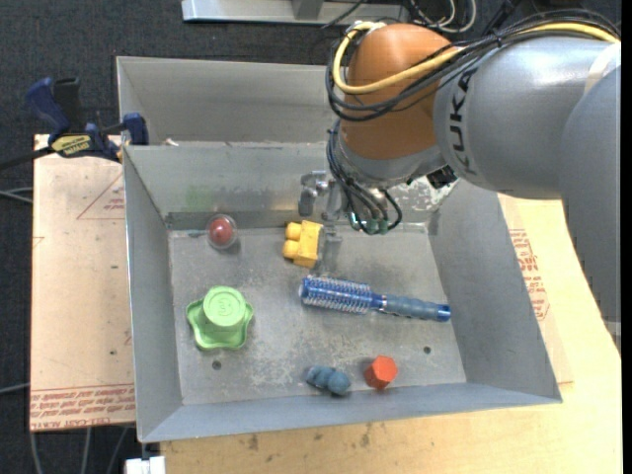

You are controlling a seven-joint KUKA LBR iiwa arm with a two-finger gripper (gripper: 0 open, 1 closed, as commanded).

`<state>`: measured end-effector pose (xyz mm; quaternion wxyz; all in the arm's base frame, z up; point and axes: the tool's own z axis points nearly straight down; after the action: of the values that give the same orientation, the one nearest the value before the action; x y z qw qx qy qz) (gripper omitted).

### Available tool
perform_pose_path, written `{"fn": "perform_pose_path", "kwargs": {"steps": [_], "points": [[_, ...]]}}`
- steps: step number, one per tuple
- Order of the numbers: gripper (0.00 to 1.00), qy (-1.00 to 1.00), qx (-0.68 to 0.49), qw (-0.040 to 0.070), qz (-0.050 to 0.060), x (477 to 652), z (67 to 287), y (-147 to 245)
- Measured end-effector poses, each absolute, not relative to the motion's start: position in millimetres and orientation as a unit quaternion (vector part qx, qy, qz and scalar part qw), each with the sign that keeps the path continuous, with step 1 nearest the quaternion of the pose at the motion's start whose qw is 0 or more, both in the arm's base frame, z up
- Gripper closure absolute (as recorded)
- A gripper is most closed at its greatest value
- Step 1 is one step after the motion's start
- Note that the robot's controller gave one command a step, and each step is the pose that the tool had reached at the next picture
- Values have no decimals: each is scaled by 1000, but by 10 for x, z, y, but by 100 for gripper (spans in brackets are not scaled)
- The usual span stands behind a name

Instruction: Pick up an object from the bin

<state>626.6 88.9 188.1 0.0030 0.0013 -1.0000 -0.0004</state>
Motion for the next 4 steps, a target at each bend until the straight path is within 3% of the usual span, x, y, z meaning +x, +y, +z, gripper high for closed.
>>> {"fn": "perform_pose_path", "kwargs": {"steps": [1, 2, 3, 4], "points": [[0, -996, 92, 2, 0, 5564, 1125, 594], [0, -996, 93, 4, -1, 5847, 675, 536], [100, -996, 92, 0, -1, 5859, 698, 533], [100, -992, 128, -5, -1, 5879, 1755, 616]]}}
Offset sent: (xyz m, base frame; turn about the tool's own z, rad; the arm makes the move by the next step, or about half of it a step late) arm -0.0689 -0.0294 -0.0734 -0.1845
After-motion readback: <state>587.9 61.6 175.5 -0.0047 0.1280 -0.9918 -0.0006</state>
